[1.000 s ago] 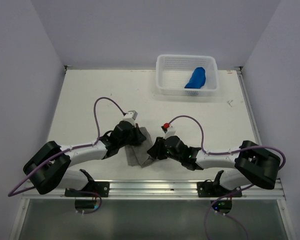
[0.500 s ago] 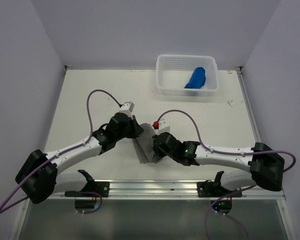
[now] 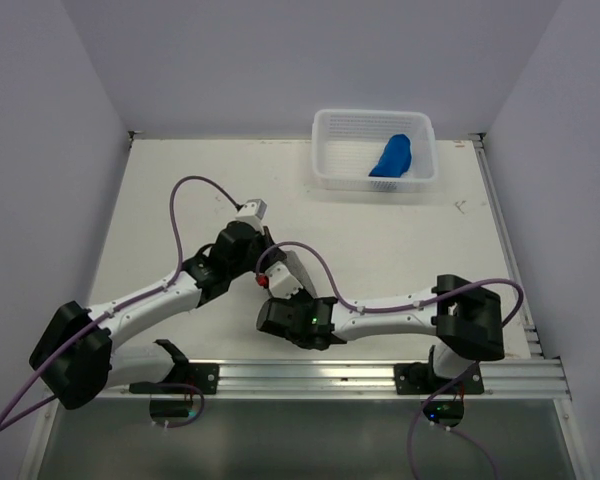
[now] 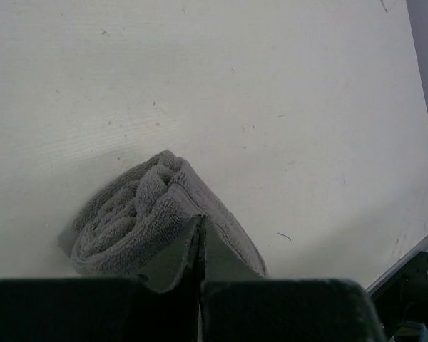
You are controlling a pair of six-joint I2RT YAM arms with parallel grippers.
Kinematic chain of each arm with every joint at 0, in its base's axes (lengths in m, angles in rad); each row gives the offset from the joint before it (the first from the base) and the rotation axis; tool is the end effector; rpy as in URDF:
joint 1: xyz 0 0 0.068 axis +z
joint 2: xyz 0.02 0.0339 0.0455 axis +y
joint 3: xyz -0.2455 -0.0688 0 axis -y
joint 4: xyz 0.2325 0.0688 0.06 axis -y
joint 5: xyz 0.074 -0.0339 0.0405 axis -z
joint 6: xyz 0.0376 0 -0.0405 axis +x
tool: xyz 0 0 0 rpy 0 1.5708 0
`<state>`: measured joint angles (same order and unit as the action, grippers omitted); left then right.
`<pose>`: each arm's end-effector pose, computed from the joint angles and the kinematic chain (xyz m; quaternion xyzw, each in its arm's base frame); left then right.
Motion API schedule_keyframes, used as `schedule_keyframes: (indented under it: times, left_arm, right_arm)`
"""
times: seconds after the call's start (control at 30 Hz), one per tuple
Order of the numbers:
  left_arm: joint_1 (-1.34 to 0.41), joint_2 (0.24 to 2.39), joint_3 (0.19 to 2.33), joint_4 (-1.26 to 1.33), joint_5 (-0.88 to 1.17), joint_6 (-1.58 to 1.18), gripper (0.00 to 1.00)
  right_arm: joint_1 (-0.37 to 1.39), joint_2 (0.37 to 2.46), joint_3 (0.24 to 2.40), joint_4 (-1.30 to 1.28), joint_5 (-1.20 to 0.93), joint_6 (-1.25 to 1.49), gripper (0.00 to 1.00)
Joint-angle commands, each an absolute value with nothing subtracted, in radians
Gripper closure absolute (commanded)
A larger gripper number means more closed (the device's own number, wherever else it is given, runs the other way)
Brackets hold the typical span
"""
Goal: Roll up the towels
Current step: Roll the towel, then place the rolled towel into the container
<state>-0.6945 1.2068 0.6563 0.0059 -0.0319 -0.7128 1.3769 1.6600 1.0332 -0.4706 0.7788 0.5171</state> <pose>0.1987 -0.1639 0.2146 -0.0158 0.8710 -0.3070 0.3832 0.0859 0.3004 0.1806 -0.2939 0.8546 -0.0395 0.4263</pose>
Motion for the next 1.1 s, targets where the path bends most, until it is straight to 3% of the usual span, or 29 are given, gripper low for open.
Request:
schedule_keyframes:
  times: [0.0, 0.23, 0.53, 0.67, 0.9, 1.07]
  left_arm:
    - [-0.681, 1.224, 0.673, 0.055, -0.018, -0.699, 1.00]
    - [-0.681, 1.229, 0.629, 0.077, -0.018, -0.704, 1.00]
    - [-0.670, 1.288, 0.468, 0.115, -0.084, -0.715, 1.00]
    - [-0.669, 1.273, 0.442, 0.121, -0.092, -0.721, 1.00]
    - [-0.667, 1.227, 0.422, 0.100, -0.107, -0.719, 1.00]
    - [-0.667, 1.210, 0.399, 0.109, -0.106, -0.730, 1.00]
  right_arm:
    - [1.407, 1.729, 1.089, -0.537, 0.850, 0.515, 0.72]
    - [1.448, 1.782, 1.143, -0.538, 0.839, 0.541, 0.68]
    - [1.445, 1.700, 1.128, -0.502, 0.785, 0.563, 0.57]
    - [1.440, 1.616, 1.114, -0.488, 0.735, 0.563, 0.46]
    - [1.294, 1.356, 0.983, -0.327, 0.479, 0.575, 0.06]
    - [1.163, 1.304, 0.884, -0.212, 0.266, 0.635, 0.01]
